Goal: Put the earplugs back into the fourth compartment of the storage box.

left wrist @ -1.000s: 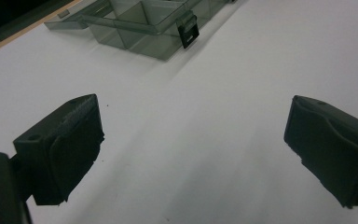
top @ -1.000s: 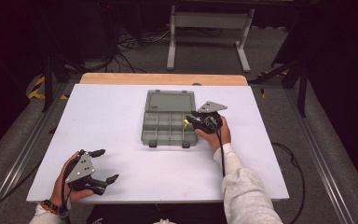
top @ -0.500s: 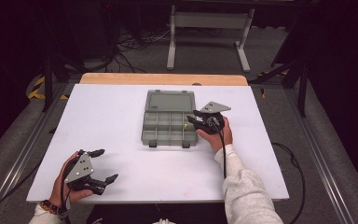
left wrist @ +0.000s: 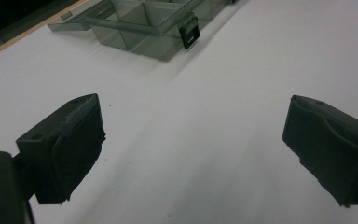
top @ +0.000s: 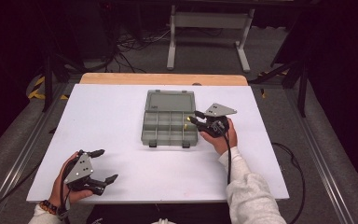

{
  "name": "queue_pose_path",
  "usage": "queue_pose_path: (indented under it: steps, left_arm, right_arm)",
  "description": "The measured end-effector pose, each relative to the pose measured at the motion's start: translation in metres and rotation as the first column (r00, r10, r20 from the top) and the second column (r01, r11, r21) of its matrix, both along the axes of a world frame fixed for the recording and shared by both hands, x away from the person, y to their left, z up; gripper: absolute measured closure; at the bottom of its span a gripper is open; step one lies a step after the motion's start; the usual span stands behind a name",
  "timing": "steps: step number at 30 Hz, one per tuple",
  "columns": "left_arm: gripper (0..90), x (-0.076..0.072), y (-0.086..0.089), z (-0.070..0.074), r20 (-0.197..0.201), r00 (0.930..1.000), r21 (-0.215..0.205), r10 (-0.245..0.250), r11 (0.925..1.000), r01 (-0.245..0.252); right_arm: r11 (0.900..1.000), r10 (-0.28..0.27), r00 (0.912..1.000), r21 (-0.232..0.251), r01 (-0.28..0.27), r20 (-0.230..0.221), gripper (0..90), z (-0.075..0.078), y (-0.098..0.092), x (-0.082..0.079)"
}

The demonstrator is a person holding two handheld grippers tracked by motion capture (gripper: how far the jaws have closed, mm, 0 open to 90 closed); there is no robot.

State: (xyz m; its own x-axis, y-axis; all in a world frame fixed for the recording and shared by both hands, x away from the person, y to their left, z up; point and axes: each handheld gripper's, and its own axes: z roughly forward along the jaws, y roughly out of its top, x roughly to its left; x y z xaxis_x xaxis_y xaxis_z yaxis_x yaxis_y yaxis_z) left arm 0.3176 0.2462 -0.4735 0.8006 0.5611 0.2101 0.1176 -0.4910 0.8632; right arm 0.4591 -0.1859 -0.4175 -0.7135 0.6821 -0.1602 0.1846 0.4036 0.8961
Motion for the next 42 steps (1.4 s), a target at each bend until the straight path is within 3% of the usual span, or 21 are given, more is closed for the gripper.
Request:
queue_pose_path:
  steps: [13, 24, 28, 37, 42]
  left_arm:
    - [8.3, -0.001, 0.000, 0.001, 0.004, 1.0000, 0.001, 0.004, 1.0000, -0.004]
    - [19.5, -0.002, -0.002, 0.001, 0.018, 0.9992, 0.005, 0.035, 0.9994, -0.035]
    - [29.3, -0.002, -0.002, 0.002, 0.018, 0.9991, 0.006, 0.037, 0.9993, -0.038]
    - [68.7, 0.000, 0.001, 0.004, -0.012, 0.9997, 0.024, 0.021, 0.9995, -0.021]
    - [85.9, 0.002, -0.001, 0.004, -0.027, 0.9996, 0.031, -0.001, 0.9995, 0.002]
  right_arm:
    - [0.997, 0.071, 0.9970, -0.034, -0.070, 0.029, 75.2, 0.006, -0.001, -0.025]
    - [0.993, 0.106, 0.9934, -0.058, -0.103, 0.044, 88.5, 0.007, -0.005, -0.042]
    - [0.991, 0.116, 0.9921, -0.073, -0.113, 0.047, 90.0, 0.006, -0.005, -0.045]
    - [0.983, 0.153, 0.9870, -0.111, -0.146, 0.051, 90.0, 0.004, -0.006, -0.057]
    - [0.981, 0.156, 0.9864, -0.125, -0.148, 0.052, 90.0, 0.001, -0.009, -0.061]
